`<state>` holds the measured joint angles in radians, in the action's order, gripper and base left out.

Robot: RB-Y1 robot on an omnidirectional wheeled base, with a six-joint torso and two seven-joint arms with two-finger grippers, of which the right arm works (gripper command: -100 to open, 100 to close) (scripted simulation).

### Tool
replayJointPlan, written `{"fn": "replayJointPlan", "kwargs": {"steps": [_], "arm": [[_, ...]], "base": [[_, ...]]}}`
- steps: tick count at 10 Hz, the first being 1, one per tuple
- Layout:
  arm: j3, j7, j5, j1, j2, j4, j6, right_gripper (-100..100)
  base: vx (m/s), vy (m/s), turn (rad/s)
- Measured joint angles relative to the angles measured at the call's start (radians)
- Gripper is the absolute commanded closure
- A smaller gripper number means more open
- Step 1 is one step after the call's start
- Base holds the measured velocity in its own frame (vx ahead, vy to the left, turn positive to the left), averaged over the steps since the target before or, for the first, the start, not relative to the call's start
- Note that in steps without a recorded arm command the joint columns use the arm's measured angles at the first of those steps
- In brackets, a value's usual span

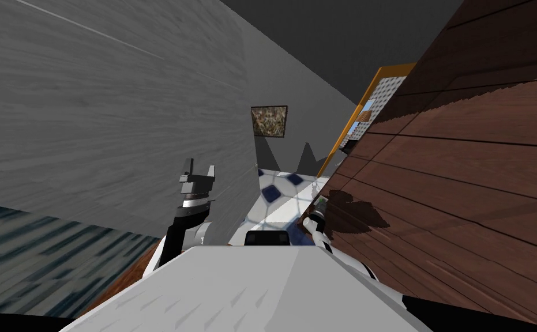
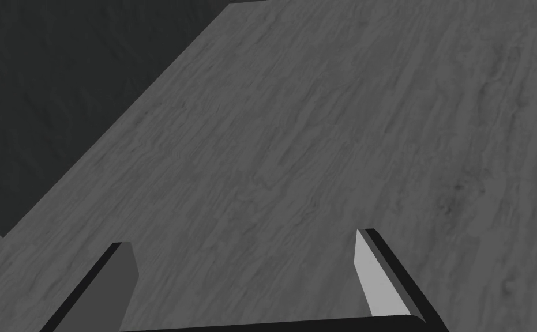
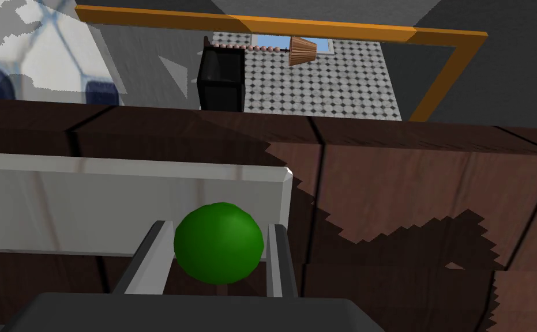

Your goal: Push the door open

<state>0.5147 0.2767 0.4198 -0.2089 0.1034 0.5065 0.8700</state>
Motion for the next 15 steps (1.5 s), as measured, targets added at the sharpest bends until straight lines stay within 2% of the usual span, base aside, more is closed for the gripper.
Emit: {"fn": "replayJointPlan", "kwargs": {"steps": [2, 3, 5, 7, 9, 10, 11, 15], "arm": [[0.018, 0.014, 0.013, -0.002, -0.004, -0.002, 0.009, 100], [0.03, 0.028, 0.022, 0.005, -0.013, 0.017, 0.004, 100], [0.057, 0.049, 0.04, -0.011, -0.009, 0.004, 0.016, 100], [0.083, 0.078, 0.059, 0.012, -0.026, 0.058, 0.004, 100], [0.092, 0.08, 0.064, -0.007, -0.011, 0.028, 0.025, 100], [0.103, 0.09, 0.072, -0.001, -0.025, 0.038, 0.025, 100], [0.11, 0.094, 0.078, -0.011, -0.02, 0.009, 0.036, 100], [0.14, 0.108, 0.101, -0.012, -0.017, -0.006, 0.049, 100]], "base": [[0.176, -0.104, -0.03], [0.207, -0.131, -0.039], [0.207, -0.104, -0.036], [0.176, -0.076, -0.04], [0.066, -0.042, -0.015], [0.144, -0.052, -0.033], [0.055, -0.014, -0.012], [0.152, -0.098, -0.016]]}}
